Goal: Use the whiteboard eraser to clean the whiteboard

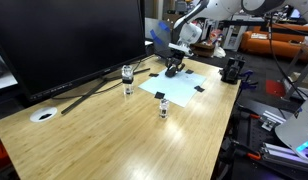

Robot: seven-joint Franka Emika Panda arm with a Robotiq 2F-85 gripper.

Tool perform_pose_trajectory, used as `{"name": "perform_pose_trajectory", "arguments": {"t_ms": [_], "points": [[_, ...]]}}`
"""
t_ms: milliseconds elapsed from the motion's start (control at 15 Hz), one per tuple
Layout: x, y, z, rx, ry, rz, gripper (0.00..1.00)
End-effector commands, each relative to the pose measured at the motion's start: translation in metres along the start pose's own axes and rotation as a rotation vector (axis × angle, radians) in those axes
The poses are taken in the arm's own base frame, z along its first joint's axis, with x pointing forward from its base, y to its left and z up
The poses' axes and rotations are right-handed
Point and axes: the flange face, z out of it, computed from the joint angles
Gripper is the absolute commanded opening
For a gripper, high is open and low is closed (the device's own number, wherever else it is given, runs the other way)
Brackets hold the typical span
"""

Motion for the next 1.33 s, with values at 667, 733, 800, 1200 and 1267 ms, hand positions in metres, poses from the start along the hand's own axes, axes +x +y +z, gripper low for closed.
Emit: {"name": "perform_pose_trajectory", "arguments": {"t_ms": [667, 733, 800, 1200, 1267], "points": [[0.012, 0.020, 0.030, -0.164, -0.223, 0.010, 0.30], [0.012, 0.022, 0.032, -0.179, -0.236, 0.010, 0.30], [0.011, 0.026, 0.036, -0.195, -0.247, 0.011, 0.30], [0.014, 0.060, 0.044, -0.247, -0.266, 0.051, 0.30], [0.017, 0.066, 0.041, -0.245, -0.259, 0.061, 0.30]]}}
